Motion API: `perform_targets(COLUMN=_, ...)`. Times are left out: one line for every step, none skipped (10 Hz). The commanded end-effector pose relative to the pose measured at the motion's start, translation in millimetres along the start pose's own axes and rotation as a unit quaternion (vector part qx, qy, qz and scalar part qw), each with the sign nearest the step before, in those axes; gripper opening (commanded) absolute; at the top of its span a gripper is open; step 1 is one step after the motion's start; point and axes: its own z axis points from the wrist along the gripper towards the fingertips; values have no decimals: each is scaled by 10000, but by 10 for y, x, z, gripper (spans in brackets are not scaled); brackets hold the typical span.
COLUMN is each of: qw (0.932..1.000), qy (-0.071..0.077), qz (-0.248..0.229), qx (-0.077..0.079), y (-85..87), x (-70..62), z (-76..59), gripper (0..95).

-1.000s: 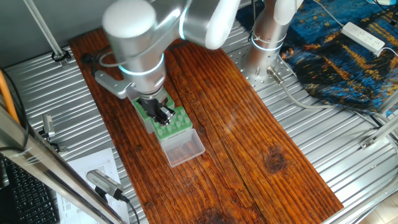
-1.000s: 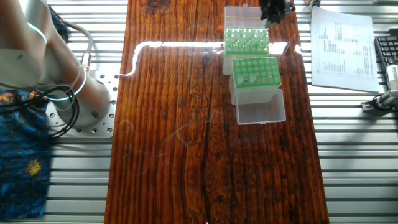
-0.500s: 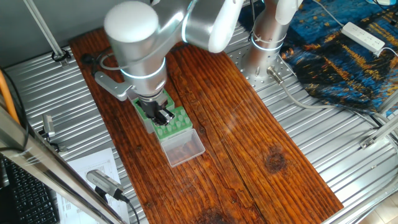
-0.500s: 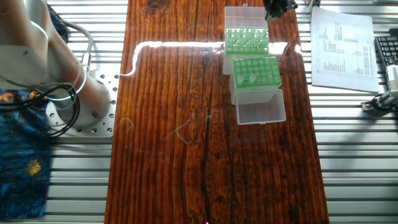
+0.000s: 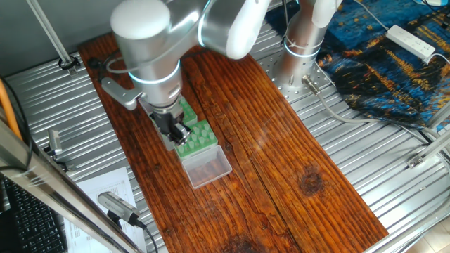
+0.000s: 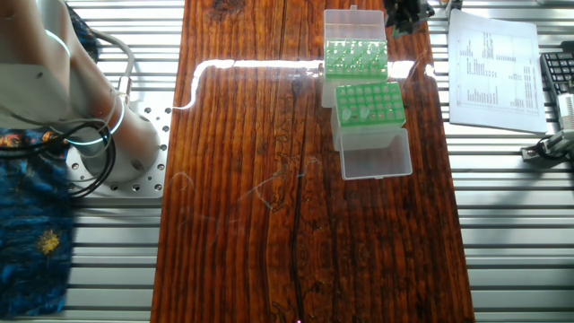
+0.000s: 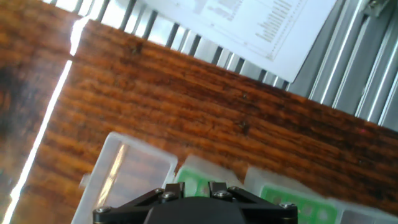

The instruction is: Transfer all large pipette tips from one holder to another

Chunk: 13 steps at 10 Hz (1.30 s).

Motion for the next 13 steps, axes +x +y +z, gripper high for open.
perform_targets(qw=10000, qy=37, qz=-82, qx=-2, y=1, x=-39, z=27, gripper=190)
perform_targets(qw=9999, qy=108, qz=37, qx=40, y=50, x=-38, z=61, gripper=190)
perform_targets(qw=9999, qy=143, qz=38, qx=73, y=71, x=-25, z=80, gripper=190)
perform_targets(qw=9998, qy=171, qz=42, qx=38, y=86, x=39, z=120, gripper=190)
perform_targets(qw=9998, qy=171, qz=64, qx=34, y=104, x=69, z=144, gripper=190)
perform_targets(qw=9998, qy=174, qz=70, qx=37, y=108, x=65, z=145, gripper=190)
perform_targets(qw=9998, qy=191, qz=68, qx=52, y=110, x=59, z=154, gripper=190)
perform_targets(qw=9998, qy=196, qz=73, qx=52, y=103, x=54, z=178, gripper=190)
perform_targets(qw=9998, qy=180, qz=88, qx=54, y=87, x=42, z=229, gripper=190)
perform_targets(qw=9998, qy=179, qz=100, qx=60, y=79, x=31, z=256, gripper=190)
perform_targets(qw=9997, qy=198, qz=96, qx=61, y=79, x=18, z=270, gripper=190)
perform_targets(qw=9997, qy=208, qz=105, qx=61, y=91, x=14, z=278, gripper=190)
perform_targets(qw=9997, qy=209, qz=108, qx=62, y=119, x=6, z=289, gripper=190)
